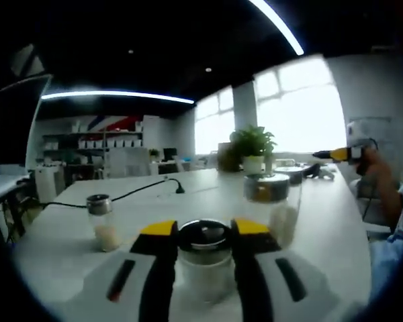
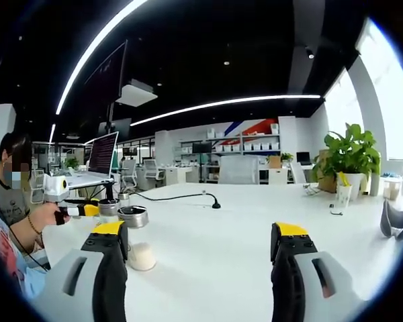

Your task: Rotate the seasoning bottle until the label or dispensing opening points toward the visible target arrow and the bottle remains upright within the marked orientation range

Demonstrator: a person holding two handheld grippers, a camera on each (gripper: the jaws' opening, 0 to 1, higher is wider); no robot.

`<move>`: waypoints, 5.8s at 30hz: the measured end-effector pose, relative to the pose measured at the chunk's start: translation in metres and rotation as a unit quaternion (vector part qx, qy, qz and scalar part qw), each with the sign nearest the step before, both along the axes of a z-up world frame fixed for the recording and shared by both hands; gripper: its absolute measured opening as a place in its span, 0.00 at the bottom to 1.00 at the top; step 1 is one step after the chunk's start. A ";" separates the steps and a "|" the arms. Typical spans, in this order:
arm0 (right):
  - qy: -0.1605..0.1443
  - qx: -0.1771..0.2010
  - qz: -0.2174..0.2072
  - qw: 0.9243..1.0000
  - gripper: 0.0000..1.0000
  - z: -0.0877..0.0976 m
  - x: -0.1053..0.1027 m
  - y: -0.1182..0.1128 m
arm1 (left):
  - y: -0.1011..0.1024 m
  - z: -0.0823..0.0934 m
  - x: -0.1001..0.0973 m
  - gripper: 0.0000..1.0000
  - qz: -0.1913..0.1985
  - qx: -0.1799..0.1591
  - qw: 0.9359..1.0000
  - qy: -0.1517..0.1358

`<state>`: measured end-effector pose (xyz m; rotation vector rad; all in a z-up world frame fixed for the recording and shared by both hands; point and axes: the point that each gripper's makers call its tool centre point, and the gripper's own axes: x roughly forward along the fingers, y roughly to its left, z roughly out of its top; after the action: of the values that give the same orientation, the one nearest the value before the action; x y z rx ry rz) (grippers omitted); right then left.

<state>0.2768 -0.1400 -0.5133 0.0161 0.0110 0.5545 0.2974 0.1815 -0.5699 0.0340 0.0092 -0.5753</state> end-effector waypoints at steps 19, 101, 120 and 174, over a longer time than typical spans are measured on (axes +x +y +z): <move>0.001 0.003 -0.001 1.000 0.90 0.001 0.000 -0.002 | -0.007 -0.003 -0.006 0.33 -0.173 -0.007 0.985 0.014; 0.010 -0.003 0.001 1.000 0.89 -0.006 0.003 0.001 | 0.015 0.010 -0.022 0.59 -0.142 -0.048 0.988 0.045; 0.012 0.001 -0.003 1.000 0.89 -0.006 0.003 -0.004 | 0.004 0.004 -0.016 0.45 0.029 -0.023 0.999 0.028; 0.023 -0.009 0.008 1.000 0.89 -0.015 0.003 0.003 | -0.002 -0.002 -0.016 0.39 -0.042 -0.079 0.995 0.052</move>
<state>0.2799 -0.1371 -0.5287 0.0108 0.0604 0.5704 0.2815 0.1790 -0.5723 -0.1496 0.0636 -0.6605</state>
